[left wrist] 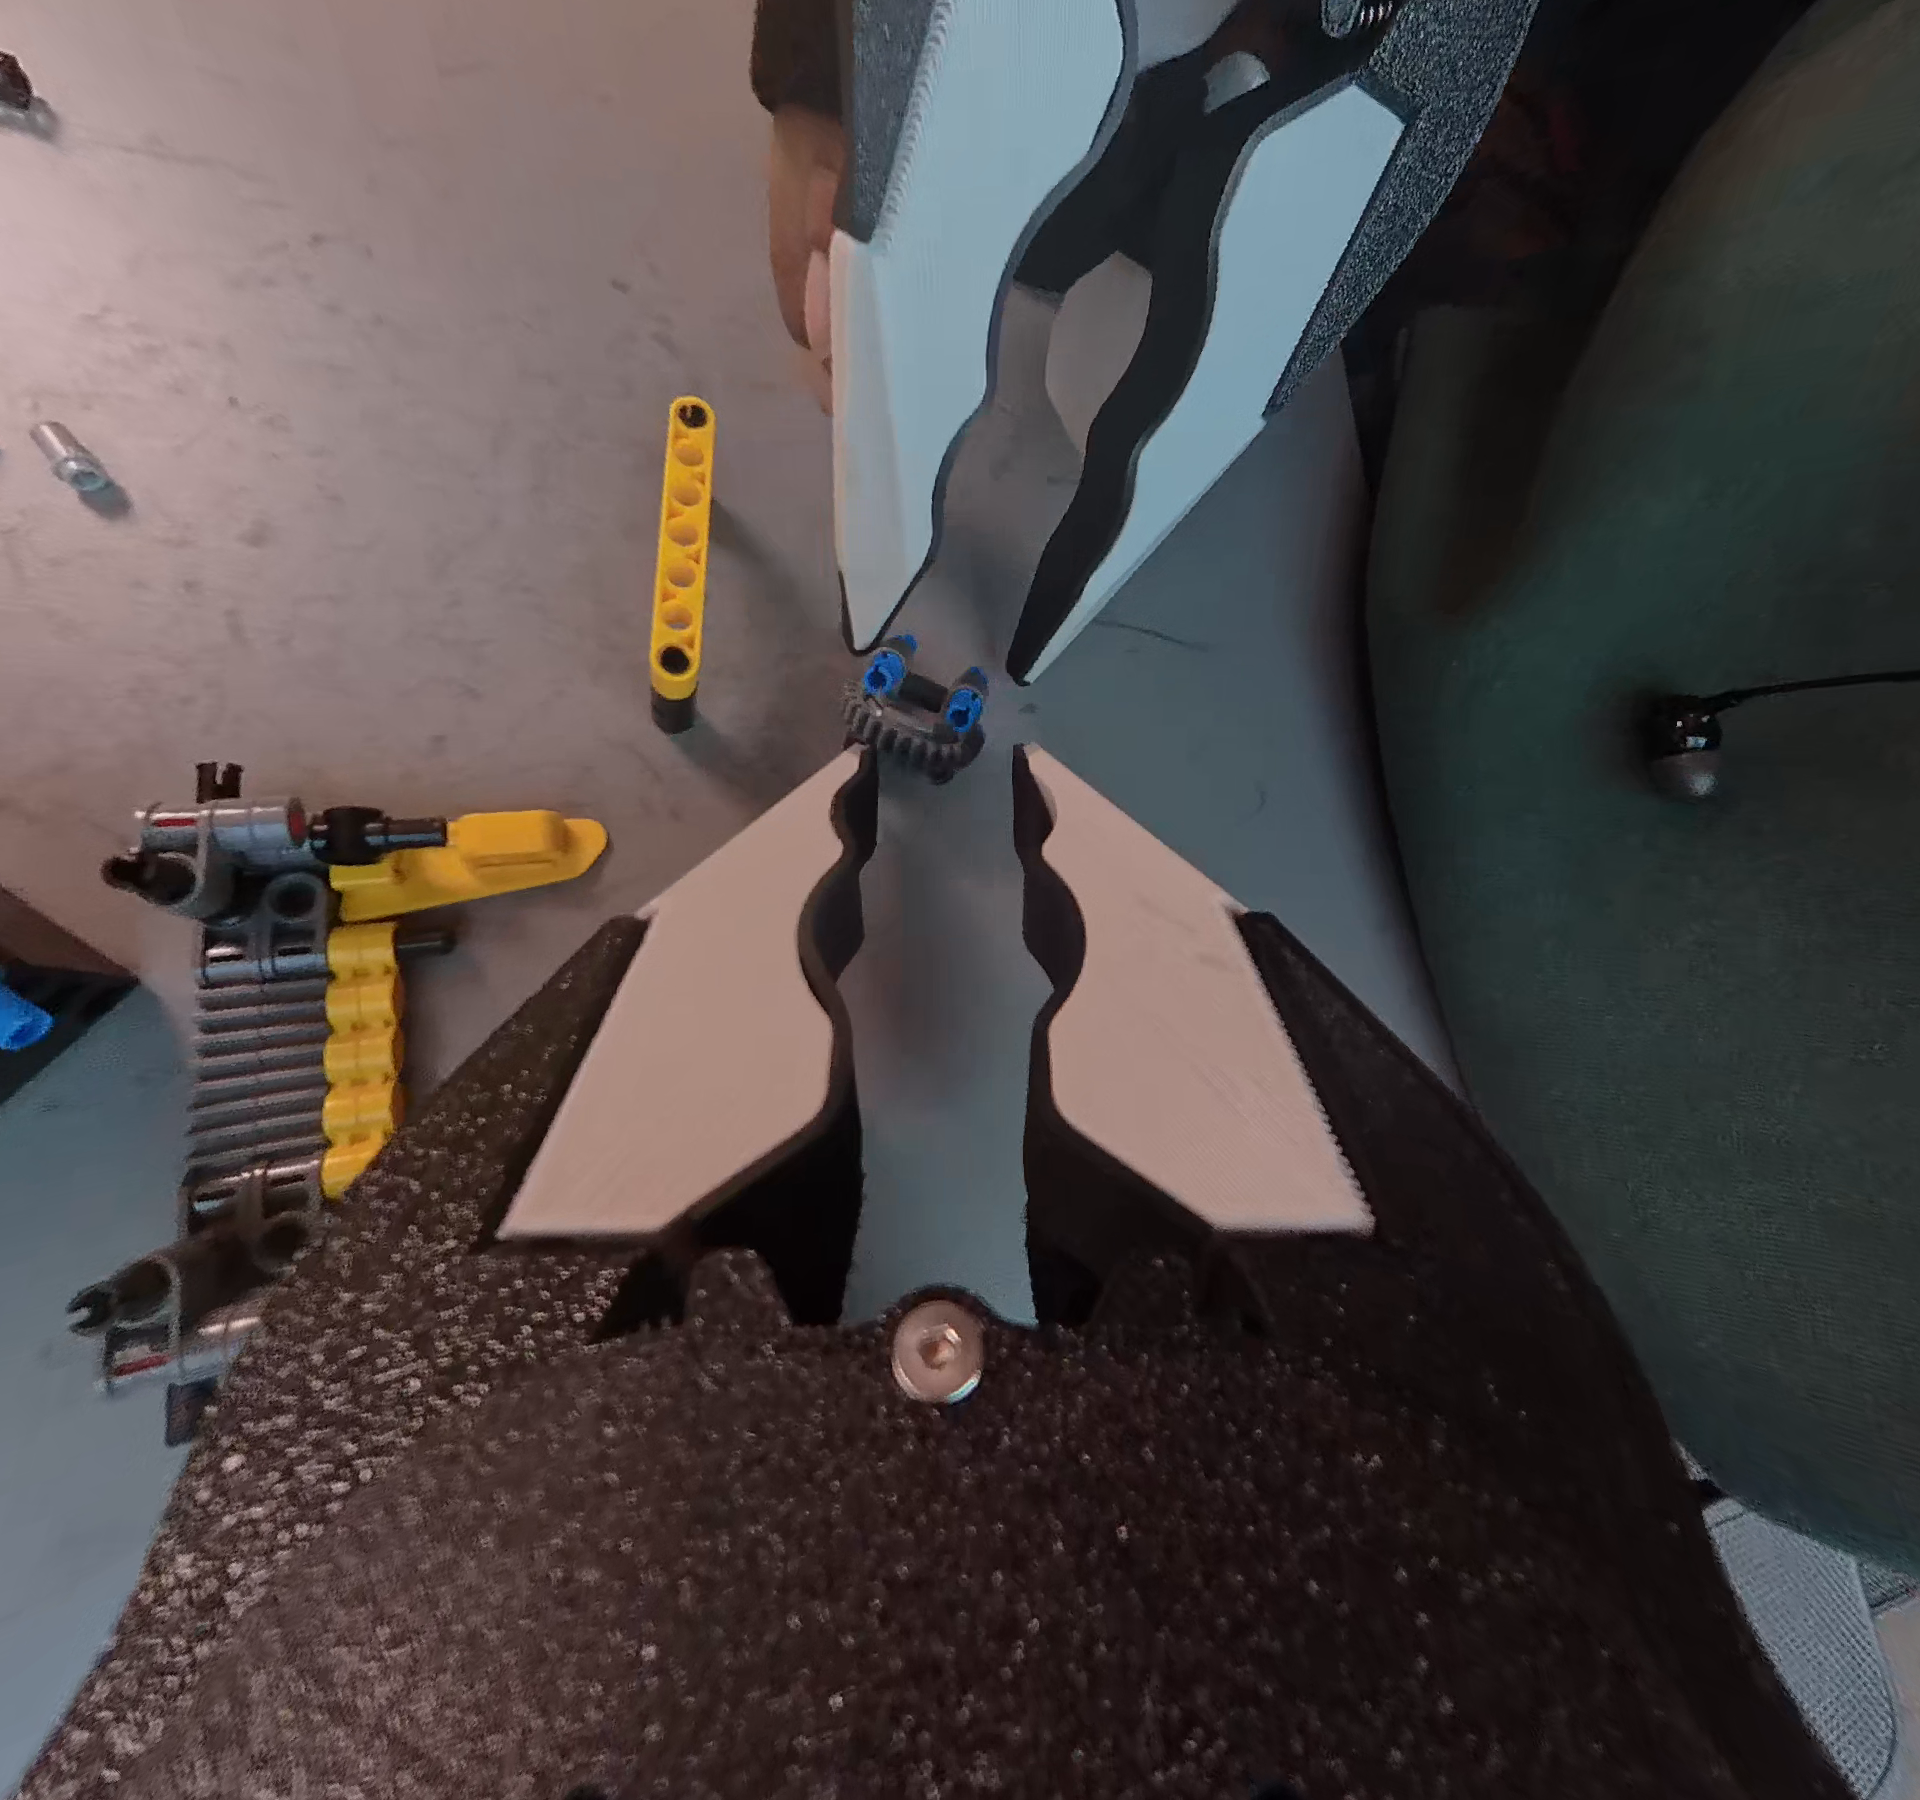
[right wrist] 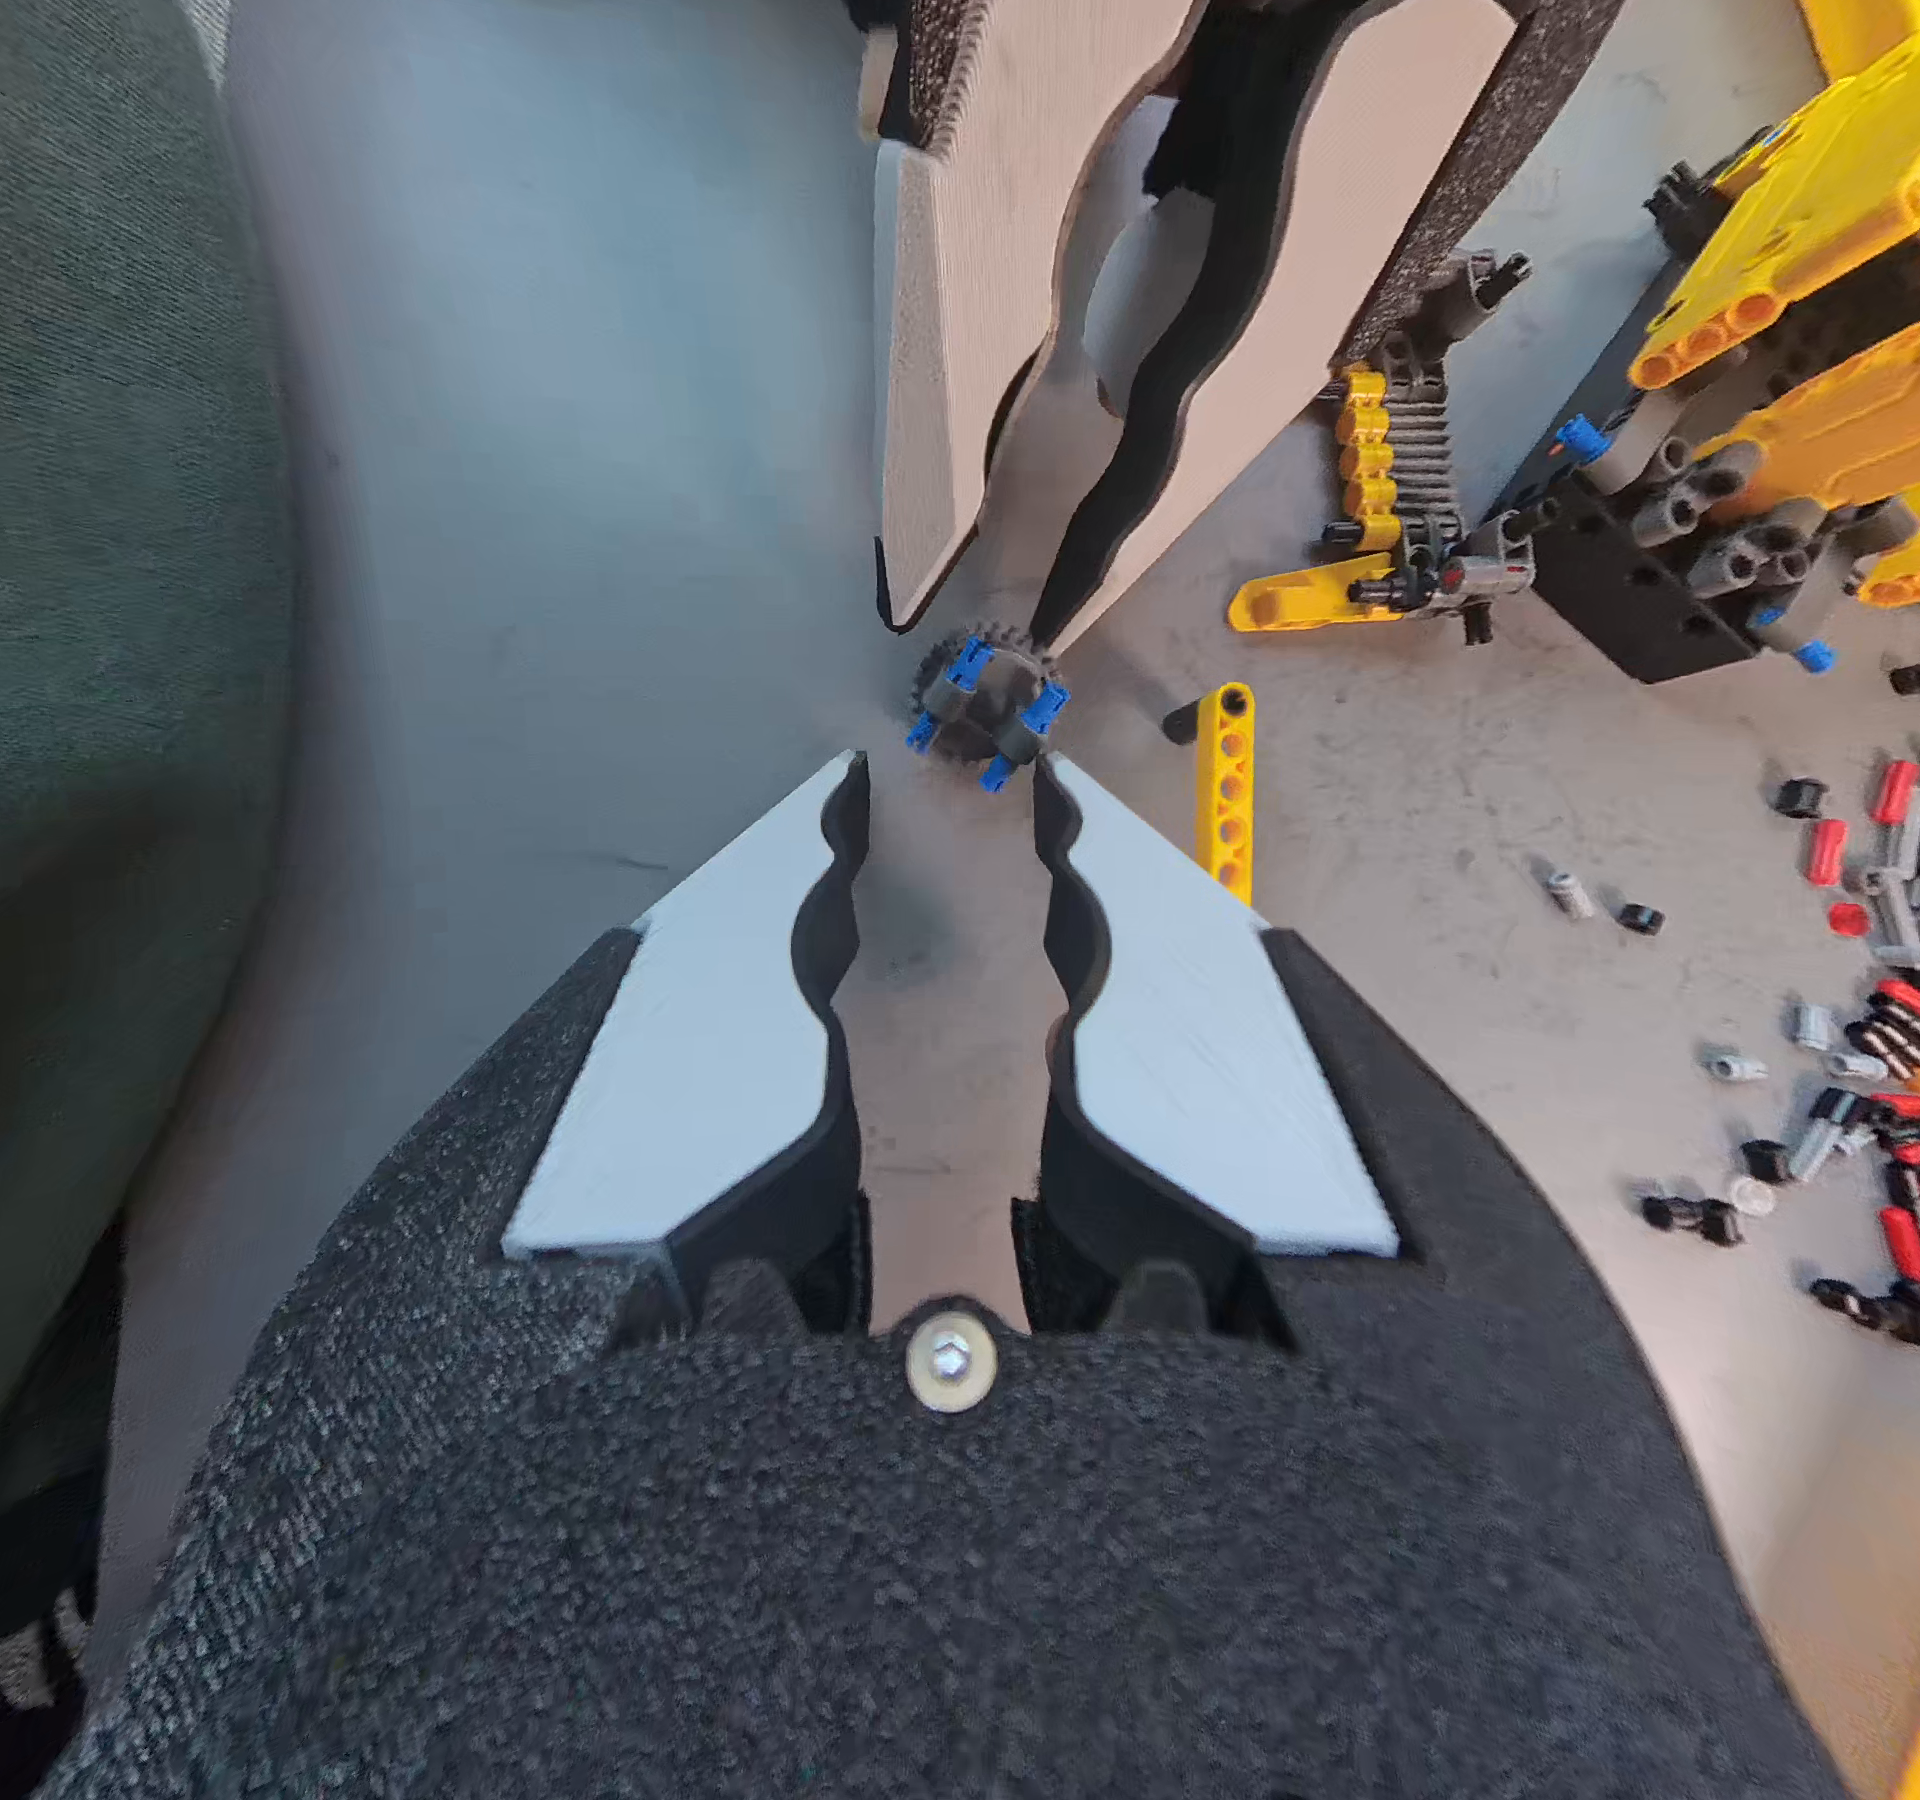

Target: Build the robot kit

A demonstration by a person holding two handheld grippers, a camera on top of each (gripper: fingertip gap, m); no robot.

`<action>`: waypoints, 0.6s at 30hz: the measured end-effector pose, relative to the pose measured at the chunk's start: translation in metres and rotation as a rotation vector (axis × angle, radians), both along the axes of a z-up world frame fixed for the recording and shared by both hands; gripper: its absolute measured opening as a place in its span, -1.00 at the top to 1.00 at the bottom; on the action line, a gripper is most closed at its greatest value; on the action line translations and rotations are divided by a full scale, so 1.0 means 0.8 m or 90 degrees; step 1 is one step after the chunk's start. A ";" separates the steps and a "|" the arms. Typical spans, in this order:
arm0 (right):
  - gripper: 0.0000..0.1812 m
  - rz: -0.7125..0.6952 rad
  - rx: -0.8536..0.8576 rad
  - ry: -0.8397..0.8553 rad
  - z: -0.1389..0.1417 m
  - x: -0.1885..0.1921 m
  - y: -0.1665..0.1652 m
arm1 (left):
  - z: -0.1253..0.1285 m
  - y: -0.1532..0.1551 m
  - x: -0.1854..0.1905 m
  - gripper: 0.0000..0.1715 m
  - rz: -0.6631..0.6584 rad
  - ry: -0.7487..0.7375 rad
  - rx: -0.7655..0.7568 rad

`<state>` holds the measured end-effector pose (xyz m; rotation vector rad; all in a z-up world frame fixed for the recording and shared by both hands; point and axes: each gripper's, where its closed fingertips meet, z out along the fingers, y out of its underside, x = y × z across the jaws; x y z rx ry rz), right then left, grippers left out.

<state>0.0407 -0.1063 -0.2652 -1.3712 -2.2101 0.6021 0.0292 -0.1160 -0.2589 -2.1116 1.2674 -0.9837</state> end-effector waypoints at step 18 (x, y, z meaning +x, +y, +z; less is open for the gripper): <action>0.80 -0.007 -0.200 0.057 0.024 0.012 -0.006 | 0.032 -0.006 0.036 0.77 -0.074 0.015 0.287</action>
